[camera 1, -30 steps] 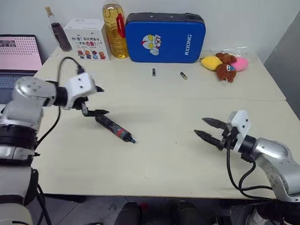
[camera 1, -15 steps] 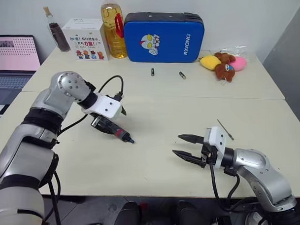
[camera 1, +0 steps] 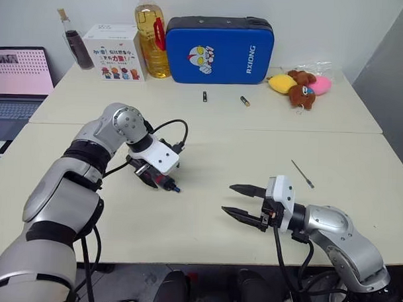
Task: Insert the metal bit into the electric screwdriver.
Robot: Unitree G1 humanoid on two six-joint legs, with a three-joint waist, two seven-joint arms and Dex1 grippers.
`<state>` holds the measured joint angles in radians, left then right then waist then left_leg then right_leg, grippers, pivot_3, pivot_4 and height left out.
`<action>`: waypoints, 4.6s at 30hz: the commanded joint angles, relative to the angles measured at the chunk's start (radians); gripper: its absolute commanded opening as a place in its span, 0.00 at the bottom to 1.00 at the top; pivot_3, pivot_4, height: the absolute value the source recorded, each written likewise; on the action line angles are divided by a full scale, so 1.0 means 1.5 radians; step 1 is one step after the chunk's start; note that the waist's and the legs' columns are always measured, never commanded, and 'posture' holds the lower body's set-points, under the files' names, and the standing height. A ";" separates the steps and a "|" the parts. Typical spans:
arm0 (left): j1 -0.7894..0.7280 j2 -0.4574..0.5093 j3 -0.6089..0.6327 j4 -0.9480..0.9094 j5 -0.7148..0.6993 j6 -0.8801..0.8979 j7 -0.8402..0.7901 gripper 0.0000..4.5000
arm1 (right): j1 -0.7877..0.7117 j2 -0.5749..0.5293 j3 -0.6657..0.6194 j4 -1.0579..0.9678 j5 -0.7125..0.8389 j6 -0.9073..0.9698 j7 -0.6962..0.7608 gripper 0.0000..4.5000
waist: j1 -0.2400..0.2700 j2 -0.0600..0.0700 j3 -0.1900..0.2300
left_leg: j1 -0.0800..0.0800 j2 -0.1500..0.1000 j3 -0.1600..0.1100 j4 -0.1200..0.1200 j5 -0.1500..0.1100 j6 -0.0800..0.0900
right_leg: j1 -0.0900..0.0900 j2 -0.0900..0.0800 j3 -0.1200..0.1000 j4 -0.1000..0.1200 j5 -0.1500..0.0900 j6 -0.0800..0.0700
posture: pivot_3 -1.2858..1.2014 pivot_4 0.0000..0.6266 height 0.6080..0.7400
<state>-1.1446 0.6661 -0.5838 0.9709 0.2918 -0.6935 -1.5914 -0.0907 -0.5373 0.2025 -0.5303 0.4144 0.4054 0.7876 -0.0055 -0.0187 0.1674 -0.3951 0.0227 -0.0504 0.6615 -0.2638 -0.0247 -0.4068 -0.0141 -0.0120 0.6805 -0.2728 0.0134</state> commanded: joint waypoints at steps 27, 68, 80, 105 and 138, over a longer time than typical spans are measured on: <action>0.048 -0.008 -0.009 -0.105 0.061 0.030 -0.008 1.00 | 0.015 0.003 -0.010 -0.065 0.041 0.040 -0.016 1.00 | 0.001 0.000 0.000 | 0.000 0.000 0.000 0.001 0.000 0.000 | 0.000 0.000 0.000 0.000 0.000 0.000 | 0.52 0.24 1.00; 0.052 -0.016 0.001 -0.100 0.074 0.064 -0.001 0.37 | 0.019 0.012 -0.013 -0.054 0.045 0.039 -0.033 1.00 | 0.002 0.000 0.000 | 0.002 0.000 0.000 0.001 0.000 0.000 | 0.001 0.001 0.001 0.001 0.000 0.000 | 0.52 0.24 1.00; 0.058 -0.079 0.253 -0.237 -0.155 0.546 0.085 0.37 | -0.128 0.045 -0.124 -0.019 0.112 0.094 -0.106 1.00 | 0.002 -0.001 0.001 | -0.001 0.000 -0.002 0.002 0.000 0.000 | 0.000 0.000 -0.001 0.001 0.000 0.000 | 0.52 0.24 1.00; 0.464 -0.408 0.428 -0.616 -0.291 0.562 0.729 0.37 | -0.265 0.105 -0.121 0.087 0.034 0.099 -0.210 1.00 | -0.006 0.000 0.000 | 0.000 0.002 0.000 0.000 0.000 0.000 | 0.000 -0.003 0.002 0.001 0.000 0.000 | 0.52 0.24 1.00; 0.405 -0.388 0.372 -0.577 -0.284 0.512 0.787 0.37 | -0.579 -0.222 0.123 0.755 -0.266 0.286 0.287 1.00 | 0.004 0.001 -0.001 | 0.001 -0.005 0.000 0.000 0.000 0.000 | 0.001 -0.006 0.002 0.000 0.000 0.000 | 0.52 0.24 1.00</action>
<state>-0.5124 0.0723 -0.0221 0.1743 -0.1358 0.0806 -0.4066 -0.9298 -0.8581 0.3844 0.6037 0.0327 0.7952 1.1882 -0.0001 -0.0176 0.1664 -0.3945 0.0154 -0.0507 0.6623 -0.2634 -0.0249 -0.4052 -0.0227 -0.0090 0.6810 -0.2724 0.0132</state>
